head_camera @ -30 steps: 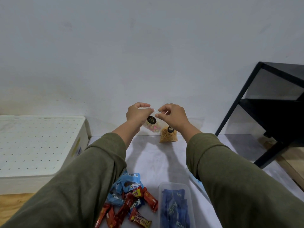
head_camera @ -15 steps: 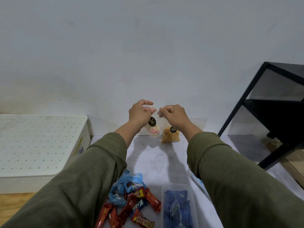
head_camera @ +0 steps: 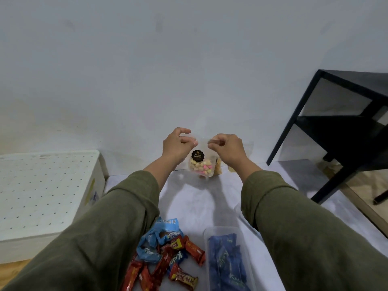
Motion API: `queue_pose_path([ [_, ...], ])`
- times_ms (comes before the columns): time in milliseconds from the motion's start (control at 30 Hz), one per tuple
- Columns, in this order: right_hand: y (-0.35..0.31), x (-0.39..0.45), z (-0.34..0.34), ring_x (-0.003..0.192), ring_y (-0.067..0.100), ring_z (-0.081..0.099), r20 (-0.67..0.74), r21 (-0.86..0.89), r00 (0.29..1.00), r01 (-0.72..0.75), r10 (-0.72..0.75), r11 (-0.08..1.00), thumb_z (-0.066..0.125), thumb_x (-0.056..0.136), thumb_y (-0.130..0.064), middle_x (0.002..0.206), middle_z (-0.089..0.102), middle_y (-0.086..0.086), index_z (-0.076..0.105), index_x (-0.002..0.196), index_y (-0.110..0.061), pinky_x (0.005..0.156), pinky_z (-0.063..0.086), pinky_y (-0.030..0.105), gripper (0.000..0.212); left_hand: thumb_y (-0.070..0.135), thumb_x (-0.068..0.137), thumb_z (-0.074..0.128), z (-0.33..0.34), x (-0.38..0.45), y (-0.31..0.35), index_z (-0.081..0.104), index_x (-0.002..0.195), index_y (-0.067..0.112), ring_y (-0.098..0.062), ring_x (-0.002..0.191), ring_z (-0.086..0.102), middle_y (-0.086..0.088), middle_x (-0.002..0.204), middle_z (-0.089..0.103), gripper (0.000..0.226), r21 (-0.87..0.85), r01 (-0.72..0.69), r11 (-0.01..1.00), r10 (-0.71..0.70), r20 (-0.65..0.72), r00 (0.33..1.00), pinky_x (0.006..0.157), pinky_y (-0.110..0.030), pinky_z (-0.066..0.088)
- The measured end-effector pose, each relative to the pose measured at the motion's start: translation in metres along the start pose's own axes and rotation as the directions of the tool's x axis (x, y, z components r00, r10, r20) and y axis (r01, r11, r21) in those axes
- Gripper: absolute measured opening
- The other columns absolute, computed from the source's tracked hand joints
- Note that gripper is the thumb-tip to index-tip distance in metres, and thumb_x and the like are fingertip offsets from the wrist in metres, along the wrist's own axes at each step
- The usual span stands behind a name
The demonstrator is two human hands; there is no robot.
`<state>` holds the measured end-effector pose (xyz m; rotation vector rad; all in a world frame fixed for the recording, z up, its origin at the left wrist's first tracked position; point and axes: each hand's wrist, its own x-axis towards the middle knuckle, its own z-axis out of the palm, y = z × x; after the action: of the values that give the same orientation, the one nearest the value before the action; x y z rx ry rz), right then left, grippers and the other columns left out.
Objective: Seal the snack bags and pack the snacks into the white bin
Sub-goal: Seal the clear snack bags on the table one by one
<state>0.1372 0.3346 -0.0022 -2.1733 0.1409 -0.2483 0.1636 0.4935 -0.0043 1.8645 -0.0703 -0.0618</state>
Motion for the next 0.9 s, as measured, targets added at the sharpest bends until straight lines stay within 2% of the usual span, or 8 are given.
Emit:
queue_pose_path([
  [67, 0.009, -0.003, -0.007, 0.079, 0.011, 0.058, -0.028, 0.032, 0.999, -0.032, 0.033, 0.999, 0.067, 0.084, -0.011, 0.08, 0.065, -0.003, 0.072, 0.087, -0.009, 0.076, 0.044, 0.021, 0.007, 0.021, 0.083, 0.069, 0.008, 0.001, -0.005, 0.052, 0.118, 0.022, -0.01, 0.099, 0.056, 0.009, 0.085, 0.065, 0.039, 0.034, 0.02, 0.999, -0.021, 0.034, 0.999, 0.077, -0.019, 0.038],
  [233, 0.044, -0.006, -0.028, 0.073, 0.006, 0.054, -0.079, 0.103, 0.991, -0.102, 0.11, 0.989, 0.067, 0.085, -0.015, 0.074, 0.062, -0.012, 0.072, 0.089, -0.009, 0.071, 0.044, 0.019, 0.009, 0.029, 0.089, 0.061, 0.043, 0.006, -0.018, 0.065, 0.103, 0.018, -0.014, 0.092, 0.054, 0.009, 0.079, 0.057, 0.018, 0.107, 0.032, 0.994, -0.035, 0.022, 0.999, 0.083, -0.025, 0.041],
  [367, 0.08, 0.0, -0.045, 0.07, 0.013, 0.05, -0.135, 0.118, 0.979, -0.139, 0.154, 0.983, 0.066, 0.087, -0.019, 0.07, 0.059, -0.004, 0.068, 0.082, -0.01, 0.062, 0.041, 0.018, 0.01, 0.027, 0.089, 0.061, 0.086, 0.014, -0.024, 0.069, 0.099, 0.012, -0.014, 0.091, 0.054, 0.0, 0.099, 0.065, 0.02, 0.129, 0.015, 0.991, -0.019, 0.028, 0.999, 0.084, -0.025, 0.042],
  [433, 0.099, 0.006, -0.052, 0.073, 0.016, 0.05, -0.157, 0.11, 0.973, -0.154, 0.17, 0.982, 0.067, 0.085, -0.017, 0.075, 0.059, 0.002, 0.064, 0.077, -0.011, 0.064, 0.04, 0.023, 0.01, 0.027, 0.09, 0.06, 0.109, 0.018, -0.029, 0.069, 0.095, 0.012, -0.015, 0.088, 0.055, 0.0, 0.095, 0.065, 0.018, 0.122, 0.048, 0.991, -0.052, 0.027, 0.998, 0.082, -0.025, 0.042],
  [533, 0.124, 0.017, -0.064, 0.077, 0.015, 0.051, -0.144, 0.087, 0.972, -0.176, 0.187, 0.981, 0.07, 0.083, -0.014, 0.082, 0.06, 0.002, 0.065, 0.08, -0.013, 0.066, 0.041, 0.02, 0.006, 0.026, 0.091, 0.058, 0.141, 0.025, -0.038, 0.068, 0.091, 0.014, -0.017, 0.086, 0.057, -0.001, 0.088, 0.065, 0.015, 0.112, 0.091, 0.989, -0.092, 0.002, 0.996, 0.081, -0.026, 0.044],
  [667, 0.16, 0.037, -0.076, 0.083, 0.014, 0.051, -0.133, 0.043, 0.971, -0.192, 0.197, 0.98, 0.067, 0.085, -0.016, 0.088, 0.06, 0.0, 0.068, 0.086, -0.009, 0.076, 0.042, 0.026, 0.007, 0.025, 0.091, 0.058, 0.182, 0.037, -0.052, 0.067, 0.088, 0.012, -0.024, 0.079, 0.059, -0.002, 0.08, 0.063, 0.016, 0.077, 0.135, 0.988, -0.134, -0.01, 0.991, 0.082, -0.036, 0.05],
  [800, 0.194, 0.06, -0.078, 0.089, 0.017, 0.051, -0.097, -0.001, 0.971, -0.219, 0.218, 0.976, 0.066, 0.086, -0.018, 0.091, 0.06, 0.002, 0.069, 0.088, -0.012, 0.079, 0.04, 0.026, 0.007, 0.026, 0.091, 0.058, 0.211, 0.05, -0.065, 0.062, 0.081, 0.015, -0.021, 0.075, 0.052, 0.005, 0.065, 0.053, 0.015, 0.086, 0.172, 0.981, -0.169, -0.044, 0.985, 0.081, -0.037, 0.047],
  [900, 0.211, 0.077, -0.077, 0.092, 0.019, 0.053, -0.071, -0.019, 0.971, -0.228, 0.226, 0.973, 0.066, 0.086, -0.02, 0.092, 0.061, 0.003, 0.066, 0.086, -0.017, 0.081, 0.043, 0.028, 0.003, 0.029, 0.092, 0.057, 0.225, 0.06, -0.072, 0.06, 0.081, 0.018, -0.029, 0.084, 0.059, -0.002, 0.073, 0.061, 0.016, 0.111, 0.208, 0.972, -0.202, -0.064, 0.977, 0.083, -0.037, 0.047],
])
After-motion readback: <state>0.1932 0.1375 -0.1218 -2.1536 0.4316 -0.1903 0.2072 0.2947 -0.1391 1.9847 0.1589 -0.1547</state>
